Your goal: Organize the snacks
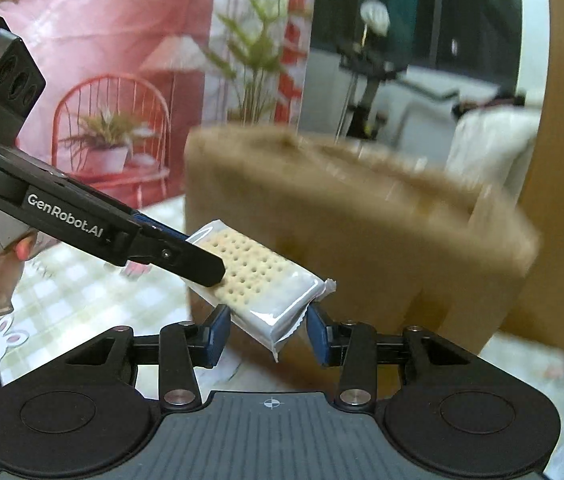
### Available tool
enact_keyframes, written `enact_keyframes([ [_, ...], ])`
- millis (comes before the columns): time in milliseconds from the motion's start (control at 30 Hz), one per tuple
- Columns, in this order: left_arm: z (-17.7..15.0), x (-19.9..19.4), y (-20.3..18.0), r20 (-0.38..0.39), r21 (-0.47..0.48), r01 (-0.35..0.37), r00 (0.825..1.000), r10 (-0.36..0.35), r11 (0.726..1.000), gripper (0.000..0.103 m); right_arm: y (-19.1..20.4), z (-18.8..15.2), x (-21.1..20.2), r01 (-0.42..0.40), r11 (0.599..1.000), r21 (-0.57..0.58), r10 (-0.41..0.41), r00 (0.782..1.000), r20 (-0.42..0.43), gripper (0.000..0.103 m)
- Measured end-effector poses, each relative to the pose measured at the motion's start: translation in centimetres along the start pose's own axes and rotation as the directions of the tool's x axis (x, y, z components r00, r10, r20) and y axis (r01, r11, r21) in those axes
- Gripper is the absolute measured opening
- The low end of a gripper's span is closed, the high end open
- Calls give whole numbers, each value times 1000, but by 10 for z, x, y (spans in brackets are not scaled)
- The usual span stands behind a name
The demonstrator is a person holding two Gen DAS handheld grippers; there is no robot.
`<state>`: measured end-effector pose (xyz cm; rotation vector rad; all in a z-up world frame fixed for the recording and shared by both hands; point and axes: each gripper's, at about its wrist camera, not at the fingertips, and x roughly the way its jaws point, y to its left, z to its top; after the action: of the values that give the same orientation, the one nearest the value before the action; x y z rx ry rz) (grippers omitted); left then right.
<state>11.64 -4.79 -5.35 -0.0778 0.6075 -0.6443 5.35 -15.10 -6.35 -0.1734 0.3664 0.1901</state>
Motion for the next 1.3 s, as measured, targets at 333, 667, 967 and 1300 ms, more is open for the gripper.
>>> enact_keyframes([
  [333,83,31,-13,79,70,-26,997,20,997,41,-62,78,20,77,987,-140,-66,994,86,38],
  [667,94,80,8,3,49,-81,997,81,996,41,-96,75,85,69,997,-43,-70,997,-24,39],
  [967,93,72,24,-8,9,-129,992,129,992,60,-101,59,82,83,995,62,-80,996,-50,59],
  [1300,96,25,13,78,56,-265,962,260,963,90,-115,47,35,160,952,262,-168,986,9,102],
])
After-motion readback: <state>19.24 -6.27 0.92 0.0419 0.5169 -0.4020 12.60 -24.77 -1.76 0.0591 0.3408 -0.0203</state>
